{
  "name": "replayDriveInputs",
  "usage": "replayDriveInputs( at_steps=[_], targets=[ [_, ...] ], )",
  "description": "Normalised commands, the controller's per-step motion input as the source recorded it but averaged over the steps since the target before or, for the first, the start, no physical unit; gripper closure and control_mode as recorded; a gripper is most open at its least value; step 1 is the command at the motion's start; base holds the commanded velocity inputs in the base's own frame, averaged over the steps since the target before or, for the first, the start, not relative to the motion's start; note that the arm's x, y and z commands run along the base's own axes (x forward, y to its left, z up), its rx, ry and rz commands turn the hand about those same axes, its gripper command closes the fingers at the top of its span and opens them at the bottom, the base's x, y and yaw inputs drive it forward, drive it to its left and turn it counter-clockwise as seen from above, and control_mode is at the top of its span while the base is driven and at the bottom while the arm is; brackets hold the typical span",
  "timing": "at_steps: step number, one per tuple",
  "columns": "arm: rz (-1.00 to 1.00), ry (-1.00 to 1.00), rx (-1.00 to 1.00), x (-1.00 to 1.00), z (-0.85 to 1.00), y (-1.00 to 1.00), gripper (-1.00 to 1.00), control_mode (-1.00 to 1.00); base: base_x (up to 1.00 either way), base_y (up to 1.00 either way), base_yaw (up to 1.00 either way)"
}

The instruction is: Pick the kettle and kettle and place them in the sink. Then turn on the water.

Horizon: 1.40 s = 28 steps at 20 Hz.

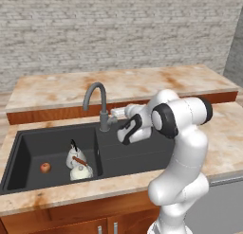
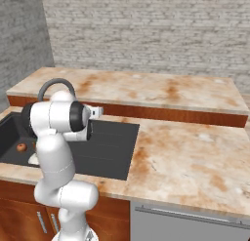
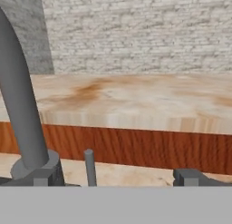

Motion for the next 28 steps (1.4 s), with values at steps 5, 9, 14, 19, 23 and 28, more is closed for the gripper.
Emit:
replayDriveInputs(
  at_steps=[5,9,14,19,23,28],
  targets=[
    [0.0,-0.02,0.0,0.18,-0.15,0.0,-1.0,-1.0,0.0,0.0,0.0],
    [0.0,-0.02,0.0,0.06,-0.19,0.0,-1.0,-1.0,0.0,0.0,0.0],
    [0.0,0.0,0.0,0.0,-0.04,0.0,-1.0,-1.0,0.0,0.0,0.0],
    [0.0,0.0,0.0,0.0,-0.01,0.01,-1.0,-1.0,0.0,0.0,0.0],
    [-0.01,0.0,0.0,0.06,0.0,0.06,-1.0,-1.0,0.0,0.0,0.0],
    [-0.02,0.0,0.0,0.17,-0.02,0.03,-1.0,-1.0,0.0,0.0,0.0]
  ],
)
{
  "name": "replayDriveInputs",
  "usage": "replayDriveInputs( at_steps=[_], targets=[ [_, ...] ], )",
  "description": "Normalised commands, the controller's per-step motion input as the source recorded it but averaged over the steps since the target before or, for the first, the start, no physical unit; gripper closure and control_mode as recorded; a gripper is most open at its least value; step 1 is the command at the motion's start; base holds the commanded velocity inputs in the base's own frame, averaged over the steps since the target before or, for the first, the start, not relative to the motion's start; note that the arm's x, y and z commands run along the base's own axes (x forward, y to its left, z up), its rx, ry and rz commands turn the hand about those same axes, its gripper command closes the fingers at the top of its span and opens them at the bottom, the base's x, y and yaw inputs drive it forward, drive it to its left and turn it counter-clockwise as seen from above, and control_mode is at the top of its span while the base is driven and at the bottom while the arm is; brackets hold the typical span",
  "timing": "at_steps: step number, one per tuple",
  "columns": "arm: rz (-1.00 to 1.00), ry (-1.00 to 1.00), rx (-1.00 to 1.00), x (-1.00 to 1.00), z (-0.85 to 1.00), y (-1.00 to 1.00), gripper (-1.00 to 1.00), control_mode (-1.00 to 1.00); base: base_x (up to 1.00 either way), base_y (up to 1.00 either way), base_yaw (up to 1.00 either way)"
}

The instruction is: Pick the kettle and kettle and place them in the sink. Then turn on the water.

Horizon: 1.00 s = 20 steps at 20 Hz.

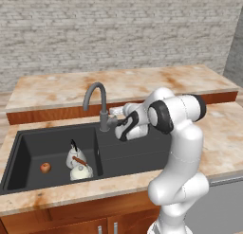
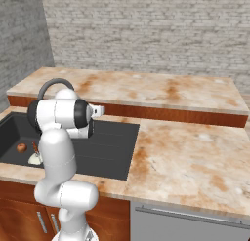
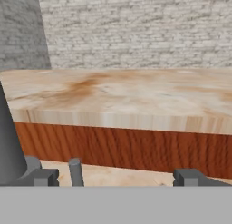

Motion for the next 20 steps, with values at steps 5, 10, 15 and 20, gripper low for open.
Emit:
replayDriveInputs(
  at_steps=[5,10,15,20],
  targets=[
    [-0.01,0.0,0.0,0.09,-0.05,0.0,-1.0,-1.0,0.0,0.0,0.0],
    [0.0,0.0,0.0,0.1,-0.1,0.01,-1.0,-1.0,0.0,0.0,0.0],
    [0.0,0.0,0.0,0.07,-0.05,0.12,-1.0,-1.0,0.0,0.0,0.0],
    [0.0,0.0,0.0,0.04,-0.02,0.14,-1.0,-1.0,0.0,0.0,0.0]
  ],
)
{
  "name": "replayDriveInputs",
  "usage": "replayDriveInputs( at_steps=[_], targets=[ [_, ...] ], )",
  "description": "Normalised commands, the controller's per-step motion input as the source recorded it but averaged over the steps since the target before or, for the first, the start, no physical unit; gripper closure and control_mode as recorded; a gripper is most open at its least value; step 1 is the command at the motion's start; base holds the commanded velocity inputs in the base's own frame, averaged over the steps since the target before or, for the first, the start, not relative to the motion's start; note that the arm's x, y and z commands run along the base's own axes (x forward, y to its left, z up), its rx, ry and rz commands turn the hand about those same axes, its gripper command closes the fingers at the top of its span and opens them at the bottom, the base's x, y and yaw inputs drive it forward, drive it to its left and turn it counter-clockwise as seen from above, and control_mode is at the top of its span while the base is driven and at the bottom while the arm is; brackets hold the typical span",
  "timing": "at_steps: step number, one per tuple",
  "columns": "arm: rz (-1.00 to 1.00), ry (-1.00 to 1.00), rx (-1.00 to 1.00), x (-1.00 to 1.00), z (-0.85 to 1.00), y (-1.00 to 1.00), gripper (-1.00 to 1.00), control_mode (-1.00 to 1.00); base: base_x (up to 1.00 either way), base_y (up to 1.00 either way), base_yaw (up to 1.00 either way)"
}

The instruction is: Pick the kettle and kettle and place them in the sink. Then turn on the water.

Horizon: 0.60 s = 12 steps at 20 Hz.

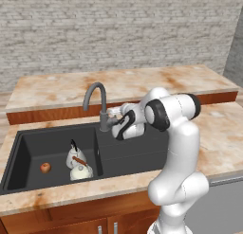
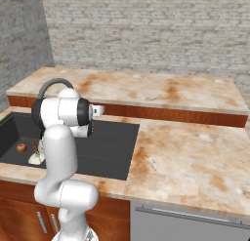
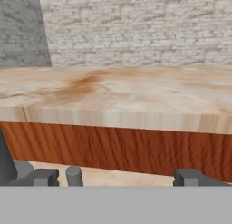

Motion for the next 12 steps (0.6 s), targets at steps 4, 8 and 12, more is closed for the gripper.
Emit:
replayDriveInputs(
  at_steps=[4,8,12],
  targets=[
    [0.0,0.0,0.0,0.1,-0.01,0.07,-1.0,-1.0,0.0,0.0,0.0],
    [0.0,0.0,0.0,0.1,-0.06,0.03,-1.0,-1.0,0.0,0.0,0.0],
    [0.0,0.0,0.0,0.05,-0.06,0.0,-1.0,-1.0,0.0,0.0,0.0]
  ],
)
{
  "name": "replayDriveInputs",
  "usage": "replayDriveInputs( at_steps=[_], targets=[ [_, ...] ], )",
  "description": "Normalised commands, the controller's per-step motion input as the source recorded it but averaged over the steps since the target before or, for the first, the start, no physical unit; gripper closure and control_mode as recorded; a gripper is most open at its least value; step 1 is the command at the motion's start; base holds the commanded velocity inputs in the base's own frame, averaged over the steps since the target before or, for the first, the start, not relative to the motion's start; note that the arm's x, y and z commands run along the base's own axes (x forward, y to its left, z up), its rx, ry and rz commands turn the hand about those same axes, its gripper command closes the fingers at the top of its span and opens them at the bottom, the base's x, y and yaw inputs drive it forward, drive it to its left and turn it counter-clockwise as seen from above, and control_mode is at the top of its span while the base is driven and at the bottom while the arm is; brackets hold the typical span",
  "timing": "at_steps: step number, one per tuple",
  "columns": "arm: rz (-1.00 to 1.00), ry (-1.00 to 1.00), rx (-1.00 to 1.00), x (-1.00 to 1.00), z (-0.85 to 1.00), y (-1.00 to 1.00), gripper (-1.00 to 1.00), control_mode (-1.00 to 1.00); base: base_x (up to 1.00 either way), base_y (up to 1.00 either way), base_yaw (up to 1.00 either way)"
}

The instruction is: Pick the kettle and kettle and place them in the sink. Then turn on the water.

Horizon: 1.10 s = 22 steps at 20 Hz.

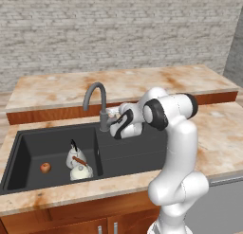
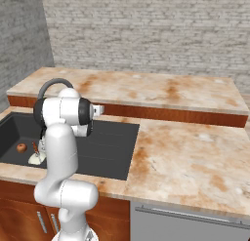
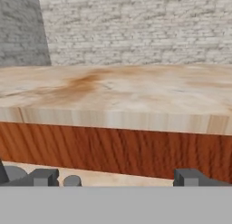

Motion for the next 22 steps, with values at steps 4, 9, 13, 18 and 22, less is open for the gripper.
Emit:
replayDriveInputs(
  at_steps=[4,9,13,18,22],
  targets=[
    [0.0,0.0,0.0,0.01,-0.09,0.0,-1.0,-1.0,0.0,0.0,0.0],
    [0.0,0.0,0.0,0.02,-0.05,0.0,-1.0,-1.0,0.0,0.0,0.0],
    [0.0,0.0,0.0,0.09,-0.04,0.0,-1.0,-1.0,0.0,0.0,0.0],
    [0.0,0.0,0.0,0.06,0.0,0.0,-1.0,-1.0,0.0,0.0,0.0],
    [0.0,0.0,0.0,0.0,0.0,-0.01,-1.0,-1.0,0.0,0.0,0.0]
  ],
)
